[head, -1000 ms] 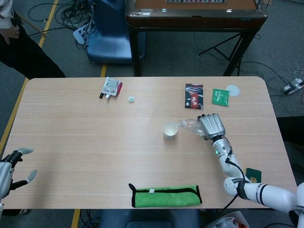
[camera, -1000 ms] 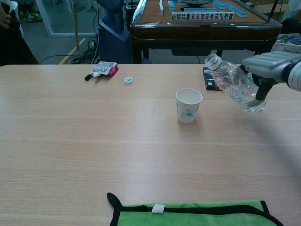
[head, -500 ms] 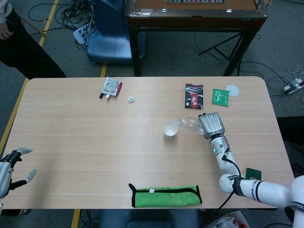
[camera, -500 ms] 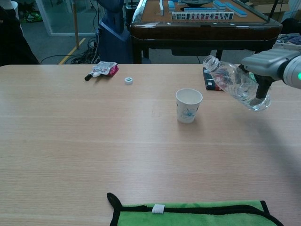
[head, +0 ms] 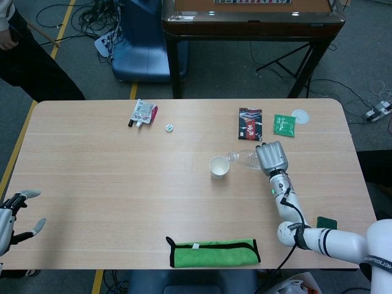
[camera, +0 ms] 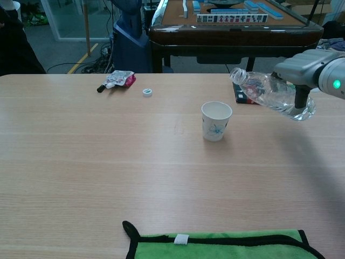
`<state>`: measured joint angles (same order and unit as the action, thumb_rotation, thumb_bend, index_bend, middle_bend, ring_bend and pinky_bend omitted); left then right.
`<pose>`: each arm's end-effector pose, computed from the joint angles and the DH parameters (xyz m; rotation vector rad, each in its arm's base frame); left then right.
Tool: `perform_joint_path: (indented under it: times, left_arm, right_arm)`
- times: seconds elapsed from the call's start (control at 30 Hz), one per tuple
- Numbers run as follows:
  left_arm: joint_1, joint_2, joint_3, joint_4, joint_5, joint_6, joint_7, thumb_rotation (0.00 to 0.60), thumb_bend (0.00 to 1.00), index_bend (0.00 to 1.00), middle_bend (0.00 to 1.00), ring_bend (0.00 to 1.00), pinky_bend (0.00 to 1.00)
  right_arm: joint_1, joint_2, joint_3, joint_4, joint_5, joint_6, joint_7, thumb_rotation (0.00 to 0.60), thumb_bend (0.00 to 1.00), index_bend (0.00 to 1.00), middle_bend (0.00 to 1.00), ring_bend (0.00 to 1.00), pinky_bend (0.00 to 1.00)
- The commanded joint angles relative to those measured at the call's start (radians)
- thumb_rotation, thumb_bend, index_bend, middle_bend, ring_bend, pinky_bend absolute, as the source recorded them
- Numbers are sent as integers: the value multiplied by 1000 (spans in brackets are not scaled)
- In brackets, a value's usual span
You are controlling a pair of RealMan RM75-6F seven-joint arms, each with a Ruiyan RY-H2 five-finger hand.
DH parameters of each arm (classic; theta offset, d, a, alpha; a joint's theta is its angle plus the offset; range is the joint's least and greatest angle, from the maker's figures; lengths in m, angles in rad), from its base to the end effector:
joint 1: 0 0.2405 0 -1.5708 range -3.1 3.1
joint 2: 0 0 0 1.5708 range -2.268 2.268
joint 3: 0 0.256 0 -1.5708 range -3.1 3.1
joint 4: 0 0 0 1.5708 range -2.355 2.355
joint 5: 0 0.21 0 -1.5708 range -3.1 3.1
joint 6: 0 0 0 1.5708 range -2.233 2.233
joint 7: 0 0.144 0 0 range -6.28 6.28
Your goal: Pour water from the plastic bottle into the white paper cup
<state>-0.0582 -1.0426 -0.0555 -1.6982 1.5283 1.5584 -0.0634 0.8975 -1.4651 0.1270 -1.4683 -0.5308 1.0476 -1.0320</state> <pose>-0.2956 0.1728 0.1841 -1.3292 -0.9026 -1.0100 -0.1844 -0.3864 0.0240 1.7519 -0.6235 0.2803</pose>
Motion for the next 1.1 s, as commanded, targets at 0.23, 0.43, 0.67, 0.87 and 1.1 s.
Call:
perform_joint_path:
  times: [0.23, 0.43, 0.67, 0.87, 1.1]
  left_arm:
    - [0, 1, -1, -1, -1, 0, 1, 600, 213, 300, 293, 415, 593]
    - [0, 1, -1, -2, -1, 1, 1, 600, 213, 300, 293, 415, 593]
    - [1, 3, -3, -4, -1, 2, 1, 600, 213, 300, 293, 415, 593]
    - [1, 4, -3, -6, -3, 2, 3, 600, 213, 300, 293, 415, 593]
    - [1, 4, -3, -6, -3, 2, 5, 600, 213, 300, 293, 415, 593]
  right_arm:
    - [26, 2, -18, -5, 42, 35, -63, 600, 325, 569, 600, 481, 494]
    - [33, 4, -29, -4, 50, 49, -85, 600, 327, 573, 606, 488, 500]
    - [46, 8, -43, -14, 64, 62, -126, 600, 329, 574, 607, 488, 501]
    - [56, 10, -54, -19, 72, 76, -159, 600, 332, 574, 607, 489, 501]
    - [64, 13, -67, -24, 72, 94, -192, 600, 334, 574, 607, 489, 501]
